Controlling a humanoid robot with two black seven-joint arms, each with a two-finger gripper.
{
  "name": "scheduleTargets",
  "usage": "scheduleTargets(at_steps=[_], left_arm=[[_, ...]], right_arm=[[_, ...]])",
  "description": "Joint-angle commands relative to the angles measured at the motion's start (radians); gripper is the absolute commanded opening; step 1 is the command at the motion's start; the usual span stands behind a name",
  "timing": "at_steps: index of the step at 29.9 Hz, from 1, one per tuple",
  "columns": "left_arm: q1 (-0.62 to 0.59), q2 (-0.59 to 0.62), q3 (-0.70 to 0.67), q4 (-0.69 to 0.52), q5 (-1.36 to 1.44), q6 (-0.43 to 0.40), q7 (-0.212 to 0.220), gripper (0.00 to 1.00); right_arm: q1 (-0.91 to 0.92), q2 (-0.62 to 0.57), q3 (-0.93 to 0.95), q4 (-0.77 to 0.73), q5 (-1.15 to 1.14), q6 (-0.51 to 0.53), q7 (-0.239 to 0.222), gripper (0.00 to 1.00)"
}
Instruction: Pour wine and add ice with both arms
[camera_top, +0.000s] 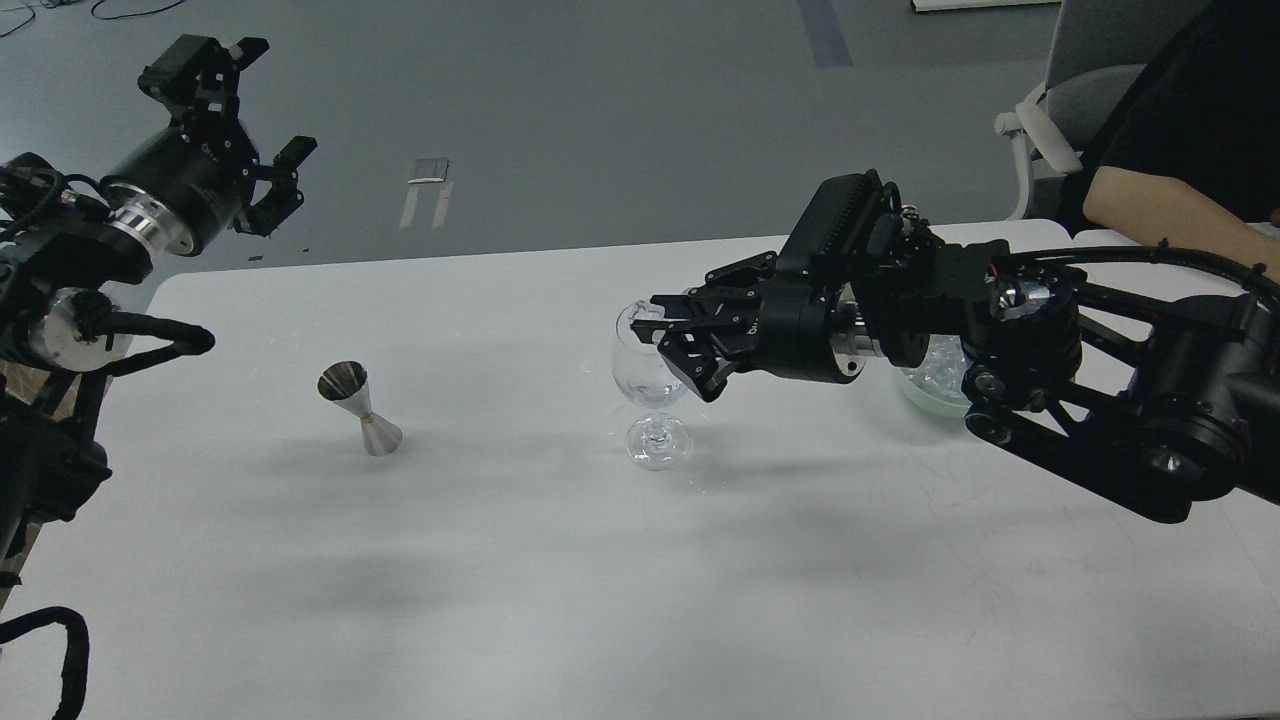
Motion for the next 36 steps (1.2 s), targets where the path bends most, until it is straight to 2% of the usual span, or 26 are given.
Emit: scheduleTargets(at_steps=[1,9,10,12,13,15,16,17,21,26,29,33,36], left_arm=[[-0.001,-0.003,0.000,0.000,0.000,0.000,0.000,0.98],[0.002,-0.005,0.000,0.000,0.000,0.000,0.000,0.98],[0.002,-0.003,0.000,0.000,0.000,0.000,0.000,0.98],[0.002,-0.003,0.000,0.000,0.000,0.000,0.000,0.98],[0.000,-0.003,0.000,0.000,0.000,0.000,0.000,0.98],[0.002,-0.002,0.000,0.000,0.000,0.000,0.000,0.98],[0.000,-0.002,0.000,0.000,0.000,0.000,0.000,0.98],[0.000,-0.002,0.000,0.000,0.000,0.000,0.000,0.98],[0.000,-0.002,0.000,0.001,-0.001,0.000,0.000,0.98],[0.000,-0.003,0.000,0.006,-0.003,0.000,-0.003,0.98],[-0.001,-0.005,0.000,0.009,-0.005,0.000,-0.003,0.98],[-0.006,-0.008,-0.001,0.018,-0.015,0.011,-0.006,0.98],[-0.012,-0.035,-0.006,0.020,-0.021,0.032,-0.008,0.98]], right_arm=[[0.000,0.001,0.000,0.000,0.000,0.000,0.000,0.32],[0.001,0.001,0.002,0.000,0.000,0.000,0.001,0.37],[0.004,0.001,0.003,0.000,0.000,0.000,0.001,0.41],[0.008,0.004,0.014,-0.003,0.009,-0.002,0.001,0.55],[0.009,0.004,0.031,-0.004,0.015,-0.003,0.001,0.71],[0.009,0.004,0.066,-0.009,0.017,-0.003,0.001,0.82],[0.008,0.005,0.112,-0.022,0.026,-0.005,0.003,0.97],[0.006,0.010,0.156,-0.044,0.049,-0.005,0.004,1.00],[0.011,0.059,0.268,-0.134,0.110,-0.009,0.006,1.00],[0.057,0.177,0.471,-0.360,0.127,-0.020,0.009,1.00],[0.069,0.212,0.540,-0.429,0.127,-0.023,0.009,1.00],[0.077,0.295,0.682,-0.547,0.159,-0.081,0.001,1.00],[0.083,0.311,0.715,-0.605,0.246,-0.107,0.000,1.00]])
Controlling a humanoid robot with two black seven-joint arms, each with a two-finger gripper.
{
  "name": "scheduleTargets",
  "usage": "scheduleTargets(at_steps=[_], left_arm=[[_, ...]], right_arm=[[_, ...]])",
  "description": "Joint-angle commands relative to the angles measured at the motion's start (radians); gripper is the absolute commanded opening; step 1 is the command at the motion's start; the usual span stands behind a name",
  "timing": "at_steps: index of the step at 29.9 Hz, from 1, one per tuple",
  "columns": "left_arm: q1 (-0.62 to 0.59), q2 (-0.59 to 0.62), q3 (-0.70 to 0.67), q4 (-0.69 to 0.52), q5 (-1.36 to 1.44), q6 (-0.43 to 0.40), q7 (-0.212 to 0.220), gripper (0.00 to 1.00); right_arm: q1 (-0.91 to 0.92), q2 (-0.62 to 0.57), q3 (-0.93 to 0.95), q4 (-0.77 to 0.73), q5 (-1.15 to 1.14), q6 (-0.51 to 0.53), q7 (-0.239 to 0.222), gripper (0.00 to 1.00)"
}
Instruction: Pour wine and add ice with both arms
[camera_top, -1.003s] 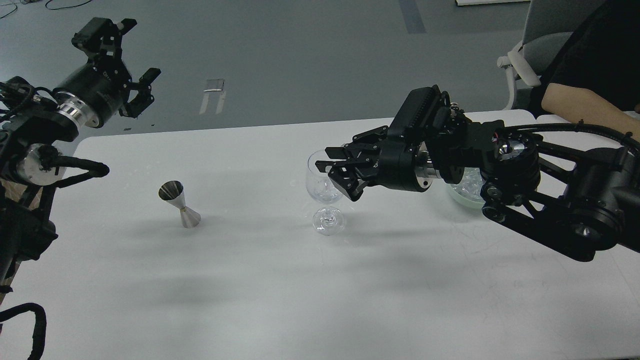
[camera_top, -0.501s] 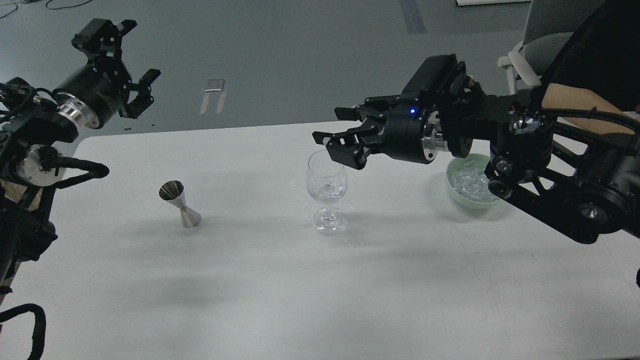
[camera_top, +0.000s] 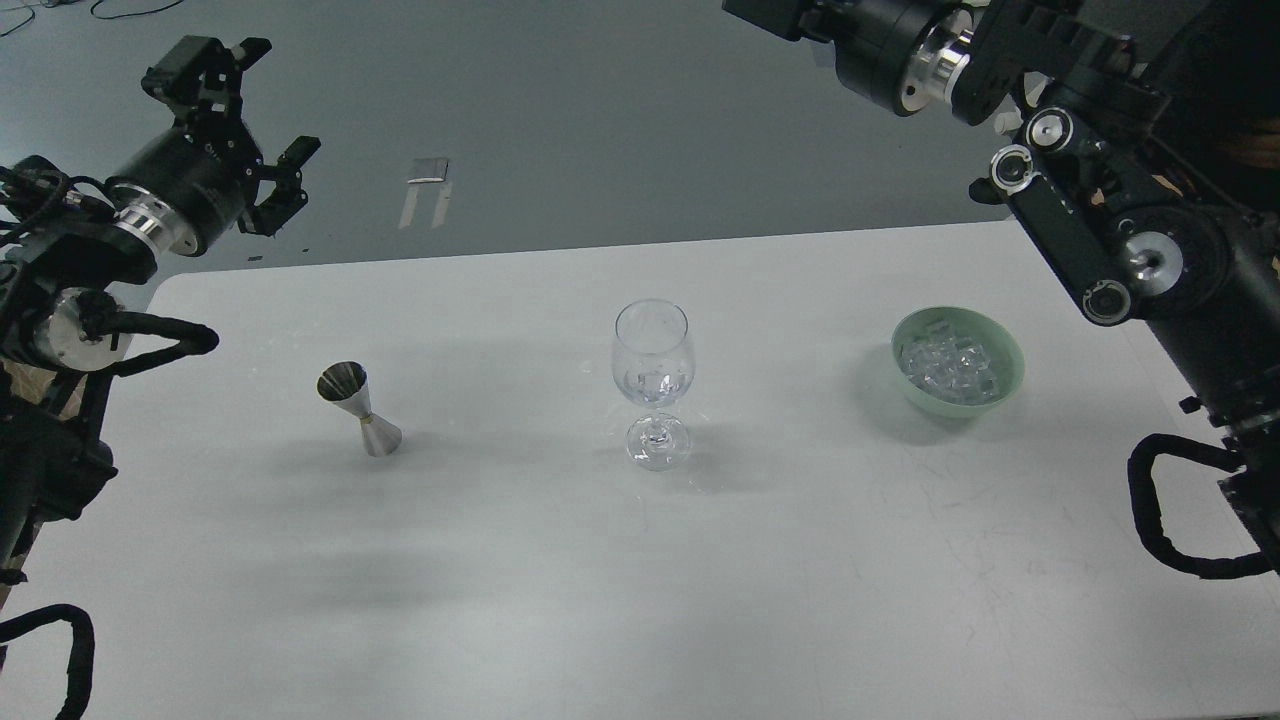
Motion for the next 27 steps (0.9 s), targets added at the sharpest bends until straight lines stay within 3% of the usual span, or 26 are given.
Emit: scheduleTargets(at_steps=[1,9,15,20,27], left_arm=[[-0.009,-0.042,-0.004,0.002,-0.016,0.026,0.000,0.98],[-0.051,-0.041,-0.002,0.004,-0.052,0.063,0.016,0.98],[-0.060,-0.034,0.001,0.072,-0.053,0.062,0.003,0.98],[-0.059,-0.071,0.001,0.086,-0.053,0.048,-0.002,0.98],[-0.065,-0.131,-0.005,0.090,-0.090,0.094,-0.052,0.98]], right_arm=[[0.019,0.022,0.041,-0.086,0.135,-0.046,-0.002,1.00],[0.129,0.014,0.030,-0.327,0.569,-0.051,-0.006,1.00],[0.177,0.025,0.030,-0.461,0.712,-0.053,-0.008,1.00],[0.174,0.041,0.030,-0.476,0.891,-0.059,-0.008,1.00],[0.158,0.071,0.029,-0.499,1.099,-0.071,-0.014,1.00]])
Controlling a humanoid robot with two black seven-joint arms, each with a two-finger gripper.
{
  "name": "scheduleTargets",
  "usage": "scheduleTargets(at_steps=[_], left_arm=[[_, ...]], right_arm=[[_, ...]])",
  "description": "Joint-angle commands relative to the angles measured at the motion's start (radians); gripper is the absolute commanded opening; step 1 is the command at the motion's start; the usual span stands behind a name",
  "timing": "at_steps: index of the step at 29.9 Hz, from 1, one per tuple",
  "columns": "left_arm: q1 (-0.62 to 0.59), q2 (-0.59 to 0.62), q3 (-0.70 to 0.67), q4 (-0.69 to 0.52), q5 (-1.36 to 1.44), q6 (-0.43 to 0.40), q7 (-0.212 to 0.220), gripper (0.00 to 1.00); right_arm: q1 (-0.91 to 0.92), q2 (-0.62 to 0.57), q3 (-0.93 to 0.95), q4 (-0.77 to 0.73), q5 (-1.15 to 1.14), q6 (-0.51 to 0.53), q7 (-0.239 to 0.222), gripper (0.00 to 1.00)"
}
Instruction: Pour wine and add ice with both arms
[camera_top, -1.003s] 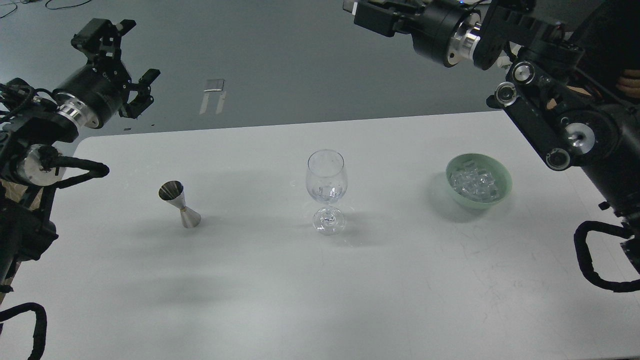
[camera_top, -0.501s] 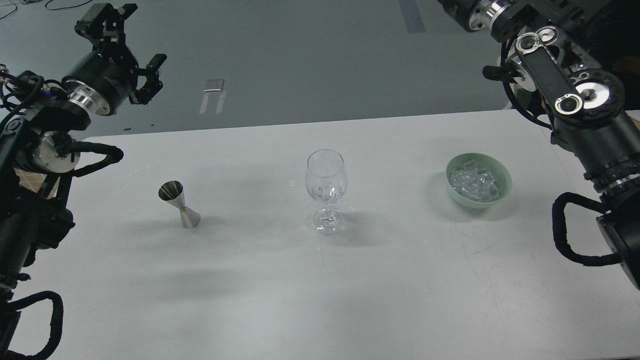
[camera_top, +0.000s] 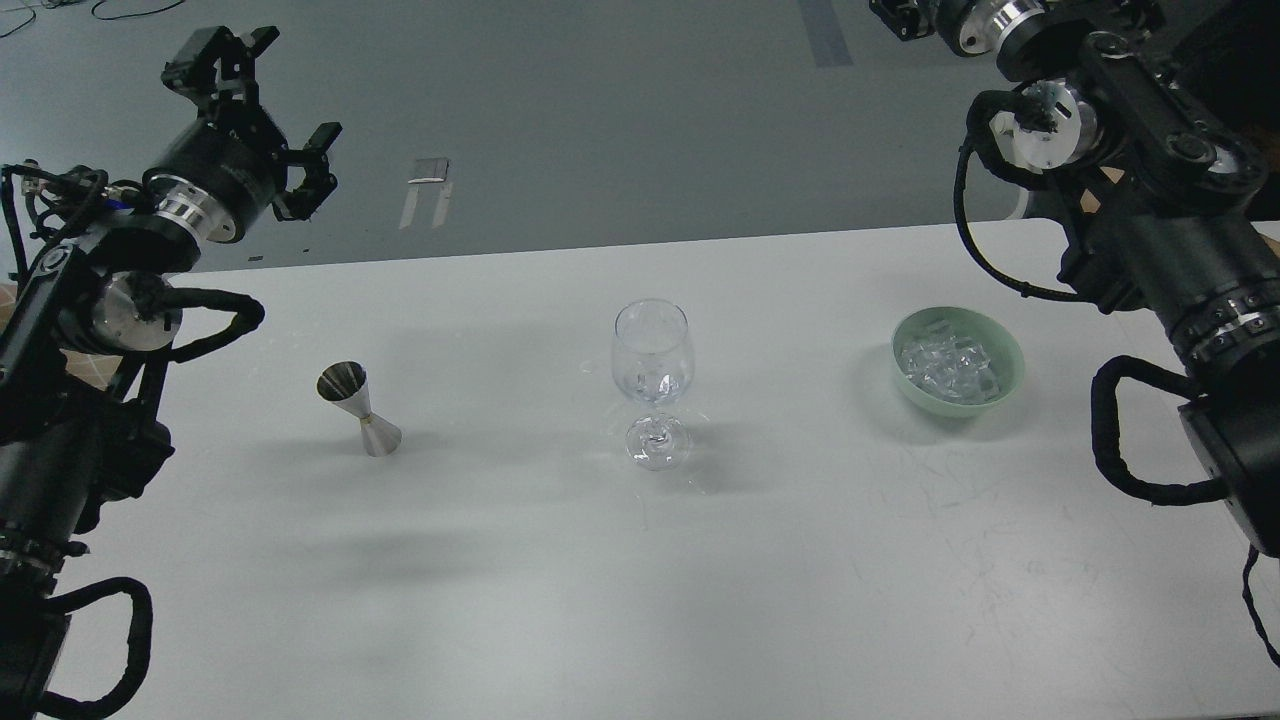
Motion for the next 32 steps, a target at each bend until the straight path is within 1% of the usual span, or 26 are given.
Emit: scheduleTargets(at_steps=[1,2,3,6,8,9,11,13,15,17,18,19,21,25,32], left_arm=[[-0.007,-0.029,-0.001,0.000,-0.023,0.049,-0.034,0.98],[-0.005,-0.031,-0.002,0.000,-0.031,0.071,-0.047,0.98],[-0.005,-0.031,-0.002,0.000,-0.031,0.071,-0.048,0.98],[-0.004,-0.035,-0.002,0.000,-0.063,0.106,-0.101,0.98],[0.007,-0.054,0.007,-0.009,-0.091,0.105,-0.182,0.98],[0.010,-0.052,0.007,-0.015,-0.094,0.103,-0.204,0.98],[0.019,-0.049,0.008,-0.017,-0.094,0.101,-0.233,0.98],[0.027,-0.038,0.008,-0.017,-0.095,0.094,-0.236,0.98],[0.027,-0.032,0.013,-0.007,-0.095,0.054,-0.235,0.98],[0.024,-0.024,0.036,0.012,-0.095,-0.016,-0.233,0.98],[0.021,-0.023,0.050,0.023,-0.095,-0.032,-0.232,0.98],[0.012,-0.027,0.079,0.051,-0.095,-0.035,-0.230,0.98],[0.002,-0.035,0.091,0.089,-0.097,-0.037,-0.230,0.98],[-0.028,-0.060,0.091,0.103,-0.098,-0.035,-0.230,0.98],[-0.038,-0.067,0.096,0.103,-0.101,-0.035,-0.230,0.98]], right_arm=[[-0.010,0.025,0.001,-0.006,0.051,-0.005,-0.002,1.00],[-0.011,0.037,0.001,-0.006,0.051,-0.006,-0.002,1.00],[-0.011,0.037,0.001,-0.006,0.051,-0.006,-0.002,1.00],[-0.014,0.055,0.004,-0.006,0.054,-0.008,-0.002,1.00],[-0.031,0.071,0.012,-0.003,0.057,-0.014,0.003,1.00],[-0.034,0.074,0.012,-0.002,0.058,-0.020,0.005,1.00],[-0.037,0.077,0.012,0.000,0.058,-0.040,0.008,1.00],[-0.042,0.077,0.013,0.002,0.058,-0.040,0.009,1.00],[-0.049,0.077,0.015,0.002,0.059,-0.040,0.009,1.00],[-0.054,0.077,0.015,0.005,0.059,-0.035,0.012,1.00],[-0.054,0.077,0.016,0.005,0.059,-0.032,0.012,1.00],[-0.054,0.077,0.016,0.003,0.059,-0.029,0.012,1.00],[-0.054,0.077,0.018,0.002,0.061,-0.029,0.018,1.00],[-0.053,0.077,0.018,-0.005,0.062,-0.029,0.034,1.00],[-0.053,0.077,0.019,-0.006,0.110,-0.038,0.032,1.00]])
